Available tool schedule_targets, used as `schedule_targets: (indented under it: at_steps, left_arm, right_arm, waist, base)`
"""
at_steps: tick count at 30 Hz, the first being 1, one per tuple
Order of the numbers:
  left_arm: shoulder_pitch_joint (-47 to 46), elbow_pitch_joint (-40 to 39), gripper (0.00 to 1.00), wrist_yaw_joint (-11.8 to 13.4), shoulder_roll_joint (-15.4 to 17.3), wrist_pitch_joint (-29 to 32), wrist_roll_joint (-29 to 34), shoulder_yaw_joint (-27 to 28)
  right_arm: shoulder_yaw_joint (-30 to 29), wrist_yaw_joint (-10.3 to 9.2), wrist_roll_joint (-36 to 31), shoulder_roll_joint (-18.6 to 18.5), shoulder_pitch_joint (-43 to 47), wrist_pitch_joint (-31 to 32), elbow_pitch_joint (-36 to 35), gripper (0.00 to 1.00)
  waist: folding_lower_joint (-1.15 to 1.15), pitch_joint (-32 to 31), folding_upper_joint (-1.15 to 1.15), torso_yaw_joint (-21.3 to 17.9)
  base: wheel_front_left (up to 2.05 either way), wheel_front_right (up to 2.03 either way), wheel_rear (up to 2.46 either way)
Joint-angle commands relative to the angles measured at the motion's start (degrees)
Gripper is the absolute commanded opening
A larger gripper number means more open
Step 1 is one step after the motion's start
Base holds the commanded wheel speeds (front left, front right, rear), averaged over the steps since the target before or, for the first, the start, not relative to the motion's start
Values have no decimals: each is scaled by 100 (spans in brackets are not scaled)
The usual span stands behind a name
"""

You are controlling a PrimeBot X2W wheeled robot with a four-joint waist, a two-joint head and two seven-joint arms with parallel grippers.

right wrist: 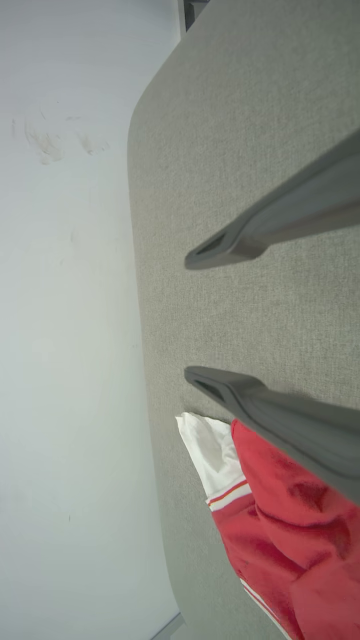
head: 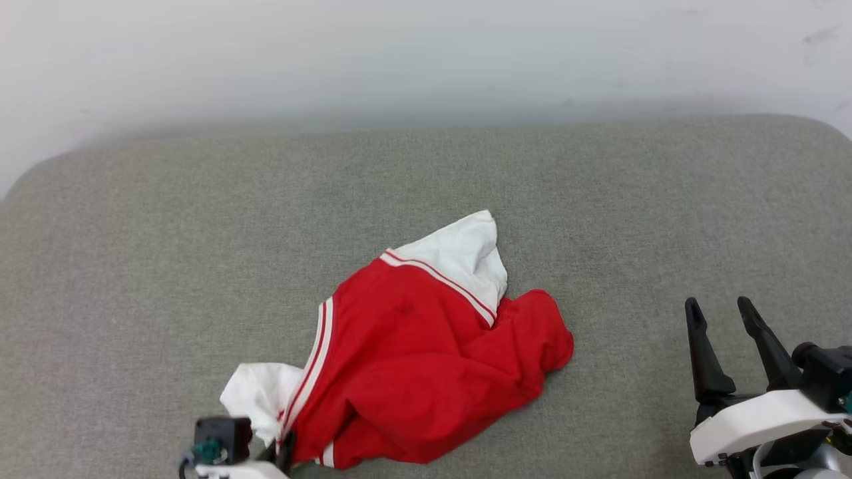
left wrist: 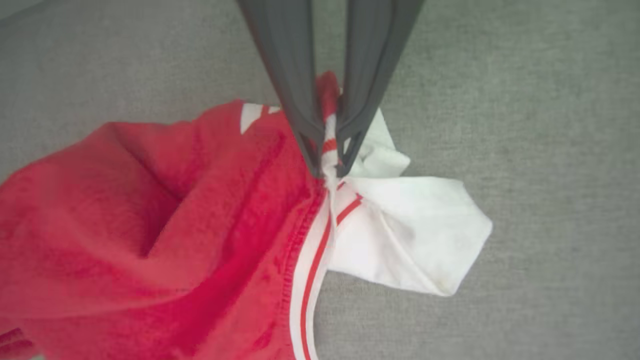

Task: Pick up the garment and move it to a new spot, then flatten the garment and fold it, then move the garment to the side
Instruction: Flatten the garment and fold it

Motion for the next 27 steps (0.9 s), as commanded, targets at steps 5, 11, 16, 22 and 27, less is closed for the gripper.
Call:
schedule_targets:
  at_steps: [5, 11, 16, 22, 27]
  left_arm:
    - [310, 622, 0, -33, -512, -462, -299, 8]
    - [60, 827, 100, -61, -685, -1198, -142, 127]
    - [-136, 713, 100, -18, -681, -1949, 116, 302]
    - [-338, 396, 100, -86, -635, -2275, 391, 523]
    - [-435, 53, 100, -116, -662, -2322, 637, 710]
  right_arm:
    - [-37, -2, -56, 5, 127, 105, -63, 100]
    - [-88, -2, -87, 5, 241, 231, -149, 100]
    - [-134, -2, -11, 5, 279, 281, -201, 100]
    - [-219, -2, 61, 5, 293, 280, -136, 100]
    - [-400, -2, 188, 5, 148, 377, 100, 100]
  waist:
    - [0, -201, 0, 73]
    - [0, -387, 0, 148]
    - [0, -467, 0, 190]
    - [0, -456, 0, 241]
    - [0, -324, 0, 321]
  base:
    - [0, 0, 0]
    - [0, 0, 0]
    - [0, 0, 0]
    - [0, 0, 0]
    - [0, 0, 0]
